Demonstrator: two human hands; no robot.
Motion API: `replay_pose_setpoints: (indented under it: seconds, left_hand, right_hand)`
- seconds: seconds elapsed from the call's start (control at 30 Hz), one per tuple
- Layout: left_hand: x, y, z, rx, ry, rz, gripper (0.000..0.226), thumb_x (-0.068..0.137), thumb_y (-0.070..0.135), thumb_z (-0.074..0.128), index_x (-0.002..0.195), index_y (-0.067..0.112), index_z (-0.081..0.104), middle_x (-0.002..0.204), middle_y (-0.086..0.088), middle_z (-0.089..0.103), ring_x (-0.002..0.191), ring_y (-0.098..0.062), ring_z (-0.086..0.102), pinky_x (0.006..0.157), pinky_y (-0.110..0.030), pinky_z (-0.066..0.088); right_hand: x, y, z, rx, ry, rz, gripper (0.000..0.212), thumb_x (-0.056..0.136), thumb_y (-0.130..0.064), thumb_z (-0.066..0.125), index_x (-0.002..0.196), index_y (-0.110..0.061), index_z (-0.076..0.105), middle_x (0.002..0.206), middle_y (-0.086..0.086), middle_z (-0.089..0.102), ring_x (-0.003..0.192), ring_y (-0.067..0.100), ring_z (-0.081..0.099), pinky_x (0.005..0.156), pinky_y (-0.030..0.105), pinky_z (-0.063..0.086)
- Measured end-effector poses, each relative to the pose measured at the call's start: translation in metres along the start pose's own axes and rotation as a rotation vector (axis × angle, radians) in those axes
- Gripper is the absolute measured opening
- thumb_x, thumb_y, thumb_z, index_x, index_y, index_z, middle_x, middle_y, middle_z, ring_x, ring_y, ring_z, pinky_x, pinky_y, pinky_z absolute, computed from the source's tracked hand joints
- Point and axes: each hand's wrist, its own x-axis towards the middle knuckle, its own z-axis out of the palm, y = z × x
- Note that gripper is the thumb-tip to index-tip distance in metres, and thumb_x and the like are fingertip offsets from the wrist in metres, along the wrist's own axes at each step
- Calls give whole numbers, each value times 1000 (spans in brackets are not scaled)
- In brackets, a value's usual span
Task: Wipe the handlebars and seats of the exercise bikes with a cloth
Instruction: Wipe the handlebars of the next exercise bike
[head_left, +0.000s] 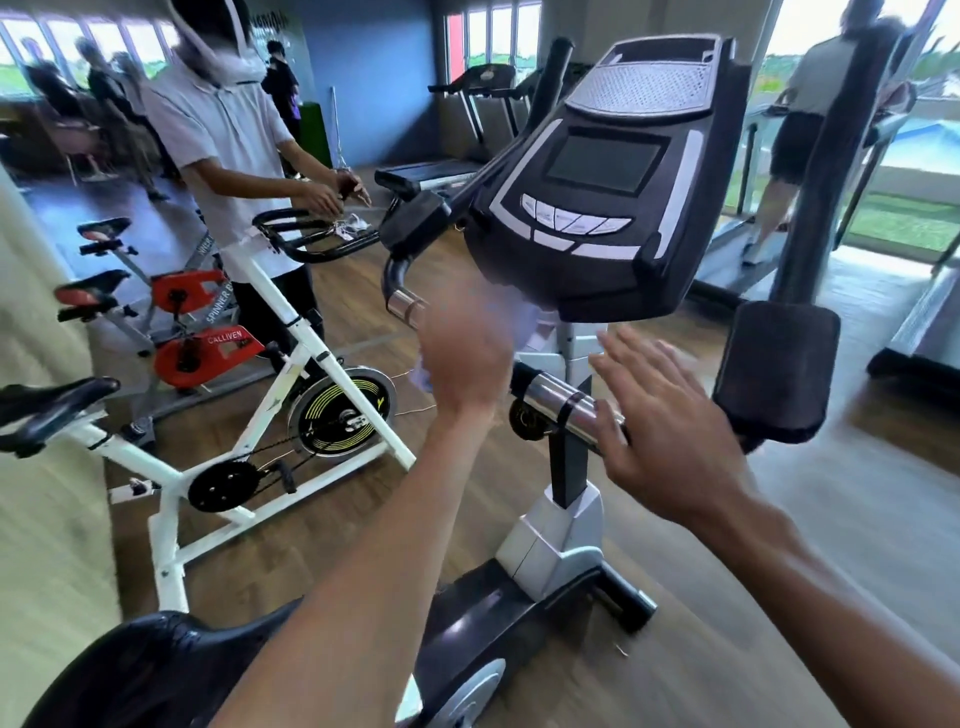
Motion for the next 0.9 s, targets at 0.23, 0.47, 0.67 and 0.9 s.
replay_pose_setpoints:
  seconds: [0.23, 0.47, 0.67, 0.9]
  left_hand:
    - [36, -41, 29, 353, -540, 265, 47, 95, 39, 34, 89, 7, 68, 93, -11, 70, 96, -34, 61, 90, -44, 38]
    - [33, -35, 27, 390, -742, 469, 52, 91, 40, 27, 105, 10, 68, 110, -9, 69, 110, -30, 55, 100, -39, 30]
    - [46, -28, 37, 423, -757, 376, 47, 94, 37, 33, 101, 10, 70, 107, -11, 71, 107, -31, 58, 100, -41, 35]
    - [38, -39, 22, 115, -718, 348, 39, 100, 40, 35, 89, 16, 64, 97, -2, 69, 103, -26, 59, 98, -40, 37]
  right_hand:
    - [30, -18, 23, -129, -343, 160, 45, 103, -49, 22, 113, -23, 57, 123, -3, 66, 121, 19, 58, 96, 35, 44]
    - [28, -20, 28, -237, -367, 191, 45, 101, -51, 13, 107, -30, 52, 98, -9, 69, 100, 15, 66, 71, 30, 40]
    - [31, -22, 24, -248, -370, 223, 34, 99, -52, 20, 100, -30, 47, 91, -7, 66, 95, 16, 65, 66, 31, 26]
    - [31, -26, 22, -216, -352, 226, 35, 100, -50, 23, 102, -28, 49, 97, -7, 68, 98, 18, 64, 71, 31, 28]
